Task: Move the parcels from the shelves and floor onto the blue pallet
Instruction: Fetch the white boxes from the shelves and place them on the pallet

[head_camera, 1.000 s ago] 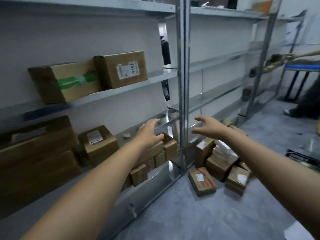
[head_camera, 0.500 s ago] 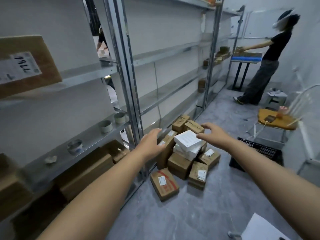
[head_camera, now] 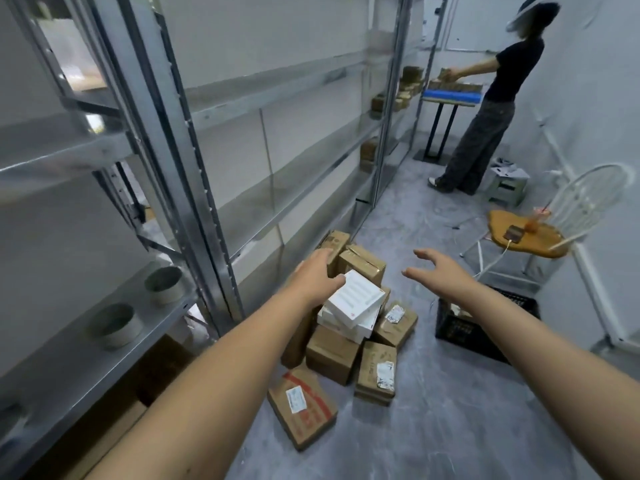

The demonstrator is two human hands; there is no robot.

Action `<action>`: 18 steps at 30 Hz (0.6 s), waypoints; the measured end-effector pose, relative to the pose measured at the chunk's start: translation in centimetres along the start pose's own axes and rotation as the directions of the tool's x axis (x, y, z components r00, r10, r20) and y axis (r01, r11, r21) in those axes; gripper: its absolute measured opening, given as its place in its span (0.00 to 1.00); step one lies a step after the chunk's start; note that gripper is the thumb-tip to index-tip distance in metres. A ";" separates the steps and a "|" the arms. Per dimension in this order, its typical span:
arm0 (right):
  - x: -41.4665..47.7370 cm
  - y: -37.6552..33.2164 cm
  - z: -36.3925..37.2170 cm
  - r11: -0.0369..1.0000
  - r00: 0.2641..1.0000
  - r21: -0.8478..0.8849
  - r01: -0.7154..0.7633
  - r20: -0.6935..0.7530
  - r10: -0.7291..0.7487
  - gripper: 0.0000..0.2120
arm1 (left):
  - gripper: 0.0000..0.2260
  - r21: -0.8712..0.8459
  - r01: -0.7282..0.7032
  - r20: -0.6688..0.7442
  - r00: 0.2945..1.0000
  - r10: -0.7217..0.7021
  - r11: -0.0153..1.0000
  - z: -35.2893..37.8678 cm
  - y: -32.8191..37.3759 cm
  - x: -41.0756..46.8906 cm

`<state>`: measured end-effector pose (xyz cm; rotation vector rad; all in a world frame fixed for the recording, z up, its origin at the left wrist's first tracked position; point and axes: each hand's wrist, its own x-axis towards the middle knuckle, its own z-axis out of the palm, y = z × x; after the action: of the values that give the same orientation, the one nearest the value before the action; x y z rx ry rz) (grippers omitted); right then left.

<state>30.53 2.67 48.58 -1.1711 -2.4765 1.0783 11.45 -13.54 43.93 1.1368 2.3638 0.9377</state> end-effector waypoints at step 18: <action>32.8 6.4 -0.5 0.999 0.981 0.028 -0.034 0.191 0.029 0.31 | 0.27 -0.185 0.241 -0.002 0.970 -0.245 0.953 10.5 -2.9 26.3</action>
<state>12.69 29.73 40.46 -1.1514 -2.5794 1.2891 -0.48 10.16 33.59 0.7484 2.3129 1.0595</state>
